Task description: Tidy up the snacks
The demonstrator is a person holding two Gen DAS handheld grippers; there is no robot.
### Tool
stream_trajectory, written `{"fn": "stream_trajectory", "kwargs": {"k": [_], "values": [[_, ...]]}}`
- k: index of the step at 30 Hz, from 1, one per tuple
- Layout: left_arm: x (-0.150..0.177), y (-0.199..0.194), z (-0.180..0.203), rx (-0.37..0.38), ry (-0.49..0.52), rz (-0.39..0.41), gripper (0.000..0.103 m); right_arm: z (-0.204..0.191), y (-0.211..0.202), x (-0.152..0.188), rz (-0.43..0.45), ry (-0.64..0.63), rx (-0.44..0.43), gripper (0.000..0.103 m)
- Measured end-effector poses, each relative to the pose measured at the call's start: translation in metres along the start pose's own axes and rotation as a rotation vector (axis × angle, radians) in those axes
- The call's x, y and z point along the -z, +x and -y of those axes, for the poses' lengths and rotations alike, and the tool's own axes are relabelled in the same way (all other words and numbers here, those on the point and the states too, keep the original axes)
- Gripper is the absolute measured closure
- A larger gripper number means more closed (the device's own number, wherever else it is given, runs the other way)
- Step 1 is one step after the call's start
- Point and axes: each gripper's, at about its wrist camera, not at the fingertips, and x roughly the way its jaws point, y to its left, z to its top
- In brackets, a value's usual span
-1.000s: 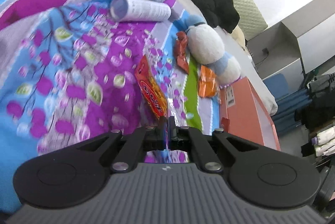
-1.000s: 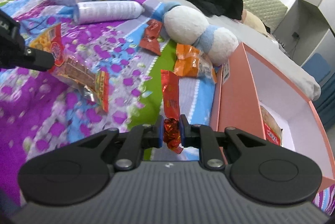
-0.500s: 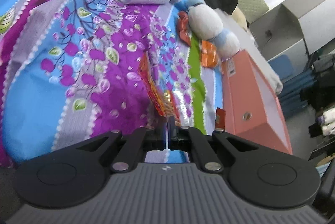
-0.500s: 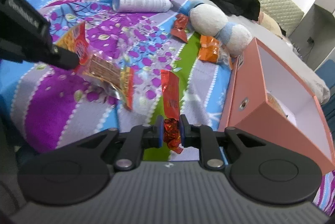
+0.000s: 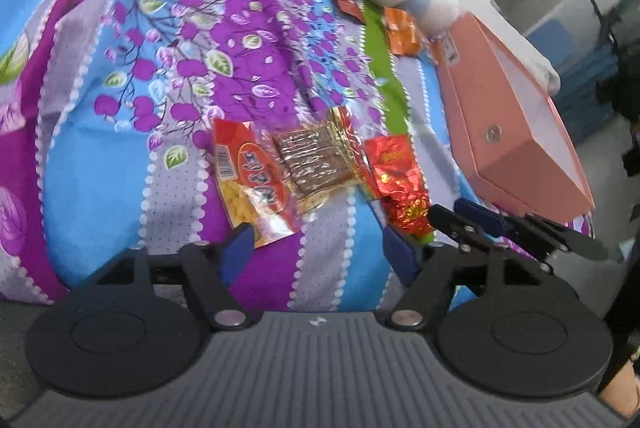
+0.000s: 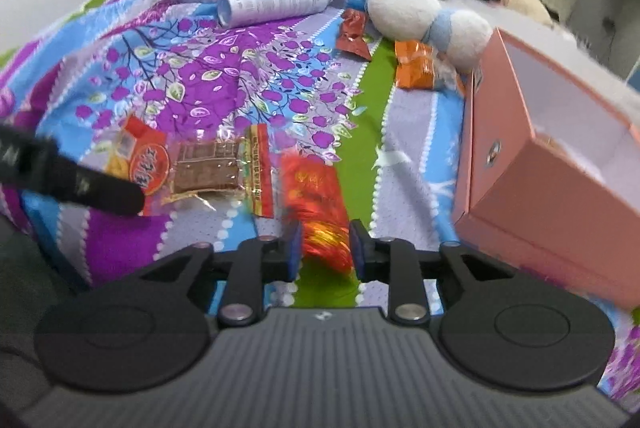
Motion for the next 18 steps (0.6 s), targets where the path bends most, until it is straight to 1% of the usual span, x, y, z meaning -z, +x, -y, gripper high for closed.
{"fn": "stream_trajectory", "kwargs": {"k": [1,2,3,4,5,7,9,11,14,16,18], "values": [[0.000,-0.002,0.001,0.003,0.017,0.007,0.024,0.003,0.000,0.001,-0.002,0.023,-0.019,0.069],[-0.001,-0.004,0.003,-0.001,0.039,0.015,0.021,0.006,0.000,0.002,-0.004,0.046,-0.037,0.055],[-0.003,-0.005,0.005,-0.009,0.068,0.020,0.021,0.010,0.001,0.003,-0.002,0.077,-0.059,0.045],[-0.005,-0.005,0.008,-0.011,0.102,0.026,0.019,0.013,0.001,0.004,0.004,0.096,-0.068,0.034],[-0.008,-0.005,0.010,-0.010,0.133,0.029,0.017,0.016,0.001,0.005,0.017,0.117,-0.079,0.030],[-0.015,-0.002,0.018,-0.029,0.225,0.017,0.015,0.023,0.003,0.006,0.023,0.147,-0.101,0.029],[-0.021,0.005,0.027,-0.061,0.351,-0.010,0.014,0.028,0.008,0.008,0.013,0.170,-0.116,0.029],[-0.023,0.011,0.032,-0.084,0.465,-0.014,0.014,0.033,0.011,0.009,0.021,0.208,-0.085,0.029],[-0.025,0.018,0.040,-0.093,0.613,-0.034,0.014,0.041,0.014,0.013,0.052,0.260,-0.092,0.029],[-0.024,0.025,0.045,-0.106,0.711,-0.034,0.013,0.045,0.018,0.015,0.046,0.289,-0.101,0.029],[-0.023,0.034,0.047,-0.106,0.781,-0.049,0.012,0.048,0.021,0.017,0.046,0.313,-0.122,0.029]]}}
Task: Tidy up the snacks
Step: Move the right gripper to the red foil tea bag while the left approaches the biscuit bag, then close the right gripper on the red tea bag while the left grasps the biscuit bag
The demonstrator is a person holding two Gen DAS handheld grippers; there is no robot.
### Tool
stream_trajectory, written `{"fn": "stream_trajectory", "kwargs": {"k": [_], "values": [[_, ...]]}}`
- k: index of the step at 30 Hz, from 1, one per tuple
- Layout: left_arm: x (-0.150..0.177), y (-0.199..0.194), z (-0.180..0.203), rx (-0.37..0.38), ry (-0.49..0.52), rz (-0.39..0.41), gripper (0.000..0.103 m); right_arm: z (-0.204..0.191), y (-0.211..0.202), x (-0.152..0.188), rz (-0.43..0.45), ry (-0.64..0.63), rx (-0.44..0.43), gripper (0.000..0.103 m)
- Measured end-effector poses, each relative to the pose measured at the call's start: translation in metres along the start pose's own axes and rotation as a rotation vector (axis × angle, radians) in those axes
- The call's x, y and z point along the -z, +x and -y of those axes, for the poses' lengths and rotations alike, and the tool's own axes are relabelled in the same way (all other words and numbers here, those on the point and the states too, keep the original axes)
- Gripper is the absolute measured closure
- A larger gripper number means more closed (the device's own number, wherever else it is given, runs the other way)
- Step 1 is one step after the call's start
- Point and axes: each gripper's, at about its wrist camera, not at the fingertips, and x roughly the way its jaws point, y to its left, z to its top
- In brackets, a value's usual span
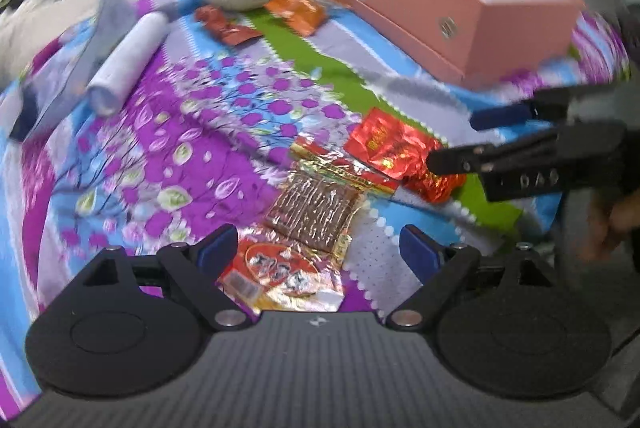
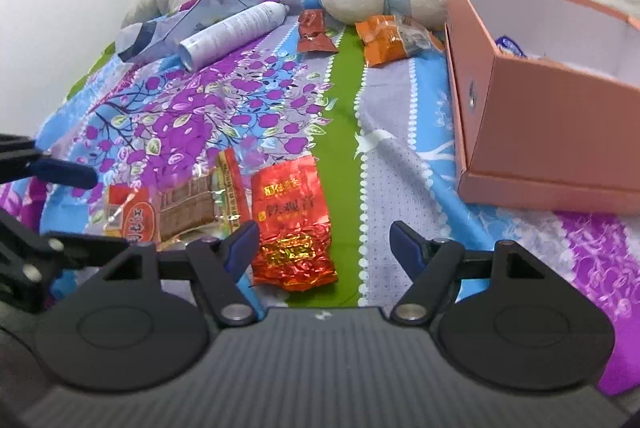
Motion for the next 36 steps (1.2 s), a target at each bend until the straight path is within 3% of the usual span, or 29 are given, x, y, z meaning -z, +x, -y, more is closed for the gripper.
{"fn": "stream_trajectory", "kwargs": {"k": [8,13,18,27,30,32,36], "values": [[-0.004,0.038,0.003,0.019,0.145,-0.049,0.012,-0.003,0.017,0.002,-0.044,0.008,-0.094,0.030],[-0.005,0.054,0.000,0.018,0.200,-0.073,0.012,-0.003,0.026,0.005,-0.069,-0.006,-0.078,0.033],[-0.006,0.068,-0.011,0.080,0.177,-0.099,0.012,-0.003,0.026,0.007,-0.077,-0.020,-0.073,0.039],[-0.007,0.082,-0.025,0.128,0.128,-0.064,0.003,-0.009,0.027,0.011,-0.070,-0.064,-0.043,0.039],[-0.006,0.080,-0.024,0.130,0.134,-0.056,0.007,-0.008,0.027,0.011,-0.068,-0.062,-0.042,0.041],[-0.005,0.077,-0.021,0.133,0.145,-0.045,0.015,-0.007,0.027,0.010,-0.063,-0.052,-0.039,0.047],[-0.005,0.071,-0.015,0.127,0.143,-0.035,0.026,-0.001,0.027,0.009,-0.056,-0.022,-0.045,0.050]]}}
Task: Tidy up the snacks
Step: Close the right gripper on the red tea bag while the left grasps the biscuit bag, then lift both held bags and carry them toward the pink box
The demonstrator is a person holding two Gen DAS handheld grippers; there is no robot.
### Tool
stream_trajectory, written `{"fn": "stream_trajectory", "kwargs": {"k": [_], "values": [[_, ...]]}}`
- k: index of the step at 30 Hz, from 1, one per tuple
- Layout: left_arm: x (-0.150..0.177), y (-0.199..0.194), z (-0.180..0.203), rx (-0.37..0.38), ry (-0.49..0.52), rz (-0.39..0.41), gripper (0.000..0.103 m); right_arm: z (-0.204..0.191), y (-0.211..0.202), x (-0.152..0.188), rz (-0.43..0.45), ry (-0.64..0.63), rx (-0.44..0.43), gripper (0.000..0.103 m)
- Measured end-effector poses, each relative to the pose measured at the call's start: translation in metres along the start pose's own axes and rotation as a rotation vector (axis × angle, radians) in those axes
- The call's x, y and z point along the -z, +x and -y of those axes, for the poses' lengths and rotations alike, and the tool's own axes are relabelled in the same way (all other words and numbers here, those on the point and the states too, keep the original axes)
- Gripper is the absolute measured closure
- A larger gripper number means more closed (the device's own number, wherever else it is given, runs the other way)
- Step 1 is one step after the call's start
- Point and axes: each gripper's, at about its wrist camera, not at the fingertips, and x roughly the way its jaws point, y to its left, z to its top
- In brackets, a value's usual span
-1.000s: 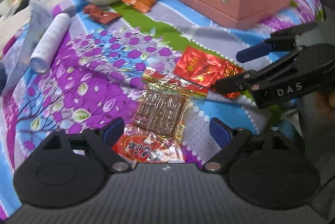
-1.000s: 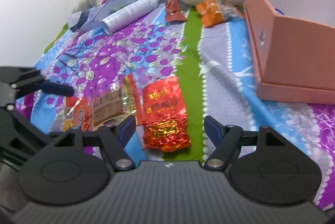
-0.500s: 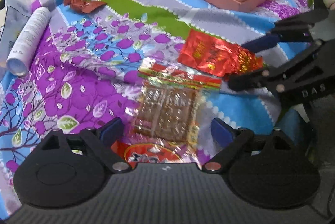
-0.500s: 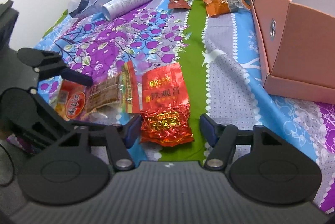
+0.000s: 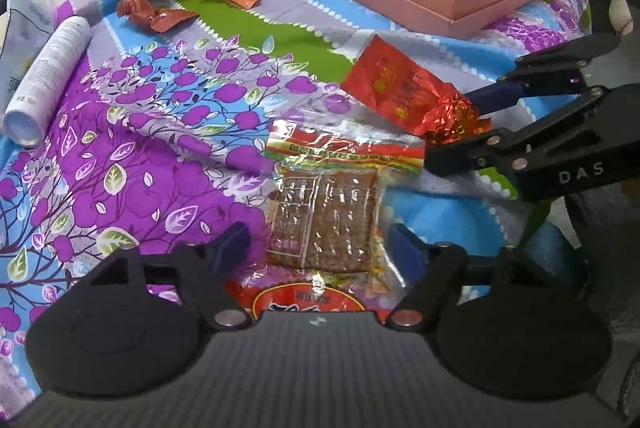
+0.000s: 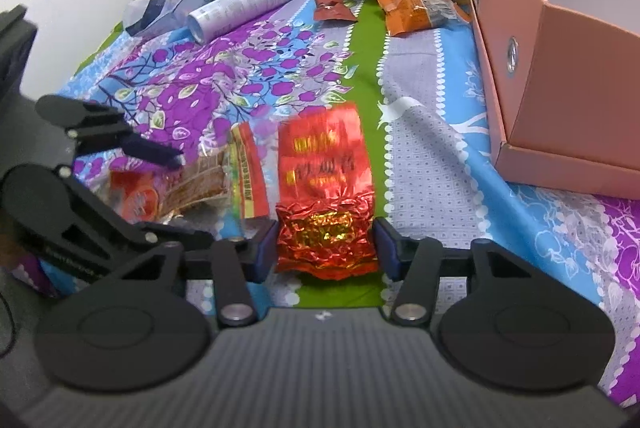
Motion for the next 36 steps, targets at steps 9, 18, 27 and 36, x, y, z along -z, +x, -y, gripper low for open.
{"fn": "stream_trajectory", "kwargs": {"k": [9,18,27,36], "values": [[-0.003,-0.013,0.002,-0.012,-0.149,0.011,0.049,0.006,-0.007,-0.001,0.016,0.035,0.013,0.050],[-0.003,-0.029,0.001,-0.015,-0.378,0.054,0.055,0.009,-0.016,-0.004,0.026,0.061,0.042,0.050],[0.002,-0.045,0.005,-0.044,-0.537,0.095,0.058,0.010,-0.026,-0.009,0.033,0.106,0.073,0.049],[0.003,-0.067,0.005,-0.076,-0.686,0.142,0.059,0.006,-0.042,-0.012,0.038,0.113,0.084,0.049]]}}
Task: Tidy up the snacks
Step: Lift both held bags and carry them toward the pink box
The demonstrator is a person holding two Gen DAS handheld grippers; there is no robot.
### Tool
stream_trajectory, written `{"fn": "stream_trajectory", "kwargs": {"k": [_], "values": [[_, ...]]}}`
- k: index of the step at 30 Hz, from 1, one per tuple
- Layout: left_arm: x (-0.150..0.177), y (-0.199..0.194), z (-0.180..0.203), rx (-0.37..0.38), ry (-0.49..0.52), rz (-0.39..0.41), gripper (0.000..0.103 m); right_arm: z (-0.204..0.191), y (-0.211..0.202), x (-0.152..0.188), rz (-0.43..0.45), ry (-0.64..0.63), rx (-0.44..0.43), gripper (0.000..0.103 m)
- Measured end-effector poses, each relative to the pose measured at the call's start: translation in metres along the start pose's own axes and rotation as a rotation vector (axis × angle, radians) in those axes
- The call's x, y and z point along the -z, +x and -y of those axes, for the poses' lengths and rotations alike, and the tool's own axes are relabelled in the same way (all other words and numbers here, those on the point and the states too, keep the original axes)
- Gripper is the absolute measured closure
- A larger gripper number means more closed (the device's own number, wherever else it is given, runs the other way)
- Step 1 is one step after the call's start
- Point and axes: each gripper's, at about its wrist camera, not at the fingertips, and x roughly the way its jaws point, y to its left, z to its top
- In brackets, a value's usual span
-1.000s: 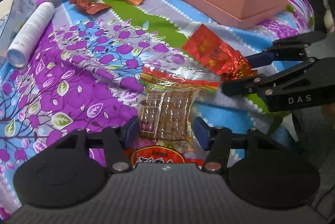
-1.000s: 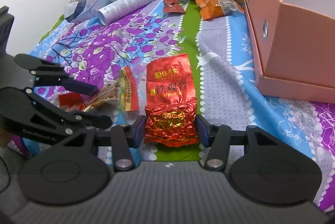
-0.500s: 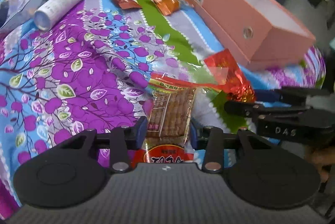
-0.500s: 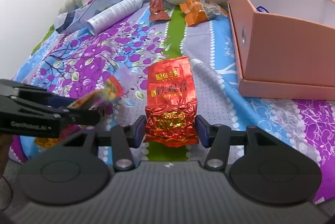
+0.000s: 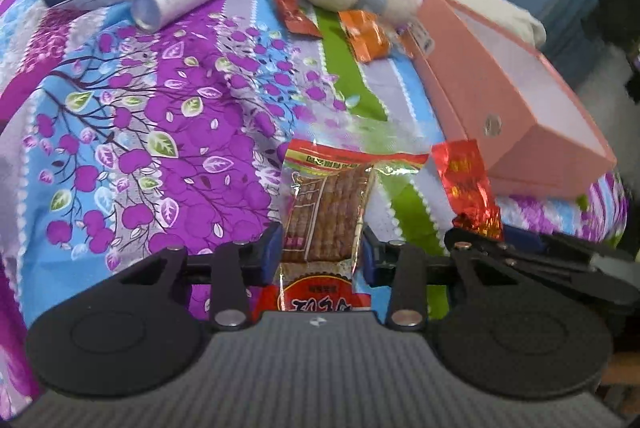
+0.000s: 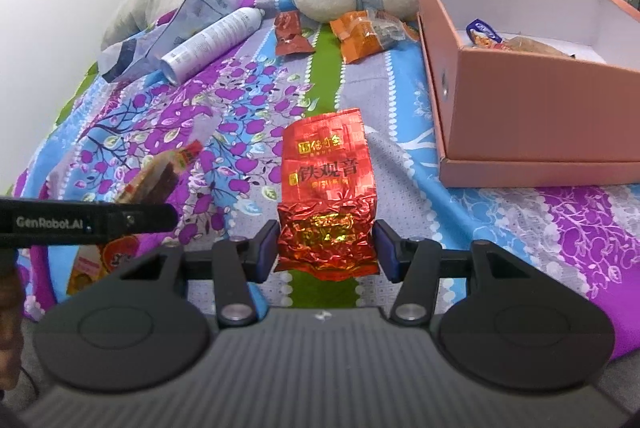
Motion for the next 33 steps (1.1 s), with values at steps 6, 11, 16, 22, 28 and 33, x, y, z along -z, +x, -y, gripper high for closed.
{"fn": "stream_trajectory", "kwargs": {"k": [6,11,16,22,28,33], "values": [[-0.008,-0.021,0.008,0.008,-0.033,0.062,0.059,0.000,-0.016,-0.009,0.018,-0.004,0.005,0.049],[-0.014,-0.041,0.020,0.009,-0.051,0.107,0.059,0.000,-0.036,-0.020,0.049,-0.002,0.005,0.049],[-0.019,-0.060,0.029,0.017,-0.082,0.161,0.059,-0.005,-0.055,-0.031,0.085,-0.011,0.009,0.049],[-0.023,-0.080,0.043,0.036,-0.082,0.201,0.059,0.000,-0.070,-0.041,0.127,0.009,0.004,0.049],[-0.028,-0.089,0.061,0.057,-0.058,0.221,0.060,0.005,-0.086,-0.048,0.168,-0.003,0.021,0.049],[-0.034,-0.088,0.076,0.081,-0.046,0.230,0.063,0.013,-0.096,-0.049,0.196,0.004,0.036,0.049]]}}
